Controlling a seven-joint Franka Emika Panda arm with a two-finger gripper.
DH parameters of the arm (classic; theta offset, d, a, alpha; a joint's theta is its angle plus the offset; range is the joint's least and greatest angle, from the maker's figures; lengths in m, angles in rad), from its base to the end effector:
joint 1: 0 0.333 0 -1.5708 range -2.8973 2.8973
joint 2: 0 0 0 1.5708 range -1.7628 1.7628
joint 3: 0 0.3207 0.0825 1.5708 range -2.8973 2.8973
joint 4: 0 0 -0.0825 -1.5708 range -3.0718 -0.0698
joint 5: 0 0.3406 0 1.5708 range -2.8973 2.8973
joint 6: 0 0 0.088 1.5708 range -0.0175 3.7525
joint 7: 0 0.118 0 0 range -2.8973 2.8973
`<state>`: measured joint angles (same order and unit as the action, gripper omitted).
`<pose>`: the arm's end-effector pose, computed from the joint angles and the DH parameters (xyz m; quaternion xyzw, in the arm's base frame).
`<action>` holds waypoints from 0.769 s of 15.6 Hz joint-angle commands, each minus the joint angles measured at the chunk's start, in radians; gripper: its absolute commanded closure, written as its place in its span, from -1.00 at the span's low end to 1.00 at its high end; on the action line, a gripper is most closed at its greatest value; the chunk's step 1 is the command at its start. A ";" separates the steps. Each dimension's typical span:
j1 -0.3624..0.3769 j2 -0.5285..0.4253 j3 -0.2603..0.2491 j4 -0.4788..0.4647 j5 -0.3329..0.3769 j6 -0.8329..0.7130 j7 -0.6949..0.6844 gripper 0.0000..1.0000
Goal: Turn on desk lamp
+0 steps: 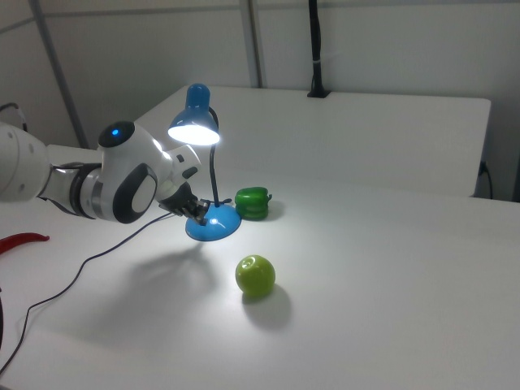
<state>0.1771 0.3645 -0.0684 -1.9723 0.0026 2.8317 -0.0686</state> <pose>0.6234 0.0715 0.3650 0.9652 0.0899 0.2455 0.0056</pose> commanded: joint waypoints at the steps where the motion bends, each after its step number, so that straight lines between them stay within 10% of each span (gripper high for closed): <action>1: 0.013 -0.122 0.001 -0.043 -0.027 -0.225 0.027 1.00; 4: 0.015 -0.197 0.002 -0.039 -0.026 -0.423 0.026 0.85; 9: 0.018 -0.321 0.002 -0.007 -0.024 -0.731 0.033 -0.83; 12: 0.019 -0.383 0.002 0.019 -0.015 -0.846 0.101 -1.00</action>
<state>0.1883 0.0526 -0.0678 -1.9632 0.0025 2.0933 -0.0491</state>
